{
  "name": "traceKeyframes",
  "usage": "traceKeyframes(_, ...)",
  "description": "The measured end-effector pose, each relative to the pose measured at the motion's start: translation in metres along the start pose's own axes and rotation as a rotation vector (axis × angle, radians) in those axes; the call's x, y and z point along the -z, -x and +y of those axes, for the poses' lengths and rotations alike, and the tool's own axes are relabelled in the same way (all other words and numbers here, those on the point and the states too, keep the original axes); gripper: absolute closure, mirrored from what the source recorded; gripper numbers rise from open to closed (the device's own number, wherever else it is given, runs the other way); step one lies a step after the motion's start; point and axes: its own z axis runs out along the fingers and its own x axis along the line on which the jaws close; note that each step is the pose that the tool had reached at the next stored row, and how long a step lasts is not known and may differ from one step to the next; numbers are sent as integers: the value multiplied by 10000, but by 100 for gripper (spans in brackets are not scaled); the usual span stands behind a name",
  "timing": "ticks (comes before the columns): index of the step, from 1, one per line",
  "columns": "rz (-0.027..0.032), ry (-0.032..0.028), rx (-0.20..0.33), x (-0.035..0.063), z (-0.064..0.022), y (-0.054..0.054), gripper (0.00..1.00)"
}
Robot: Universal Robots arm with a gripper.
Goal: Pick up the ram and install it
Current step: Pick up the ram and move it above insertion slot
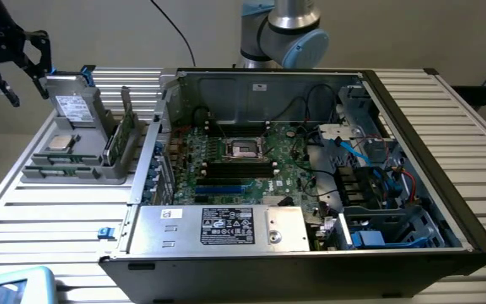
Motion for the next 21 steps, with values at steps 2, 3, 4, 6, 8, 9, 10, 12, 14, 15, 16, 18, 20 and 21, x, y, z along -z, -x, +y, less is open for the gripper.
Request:
traceKeyframes(2, 18, 6, 359, 0, 0, 0, 51)
traceKeyframes(3, 29, 9, 545, 1, 0, 0, 51)
traceKeyframes(4, 36, 12, 725, 0, 0, 0, 51)
traceKeyframes(6, 56, 20, 1084, 0, 0, 1, 51)
traceKeyframes(8, 79, 28, 1459, 2, 0, 0, 51)
traceKeyframes(9, 89, 32, 1633, 2, 0, 0, 51)
traceKeyframes(10, 98, 35, 1813, 3, 0, 0, 51)
traceKeyframes(12, 115, 40, 2171, 3, 0, 0, 51)
traceKeyframes(14, 134, 46, 2547, 4, 0, 0, 51)
traceKeyframes(15, 143, 48, 2727, 4, 0, 0, 51)
traceKeyframes(16, 151, 51, 2907, 3, 0, 0, 51)
traceKeyframes(18, 171, 56, 3272, 4, 0, 0, 51)
traceKeyframes(20, 187, 62, 3631, 4, 0, 0, 51)
traceKeyframes(21, 196, 65, 3810, 3, 0, 0, 51)
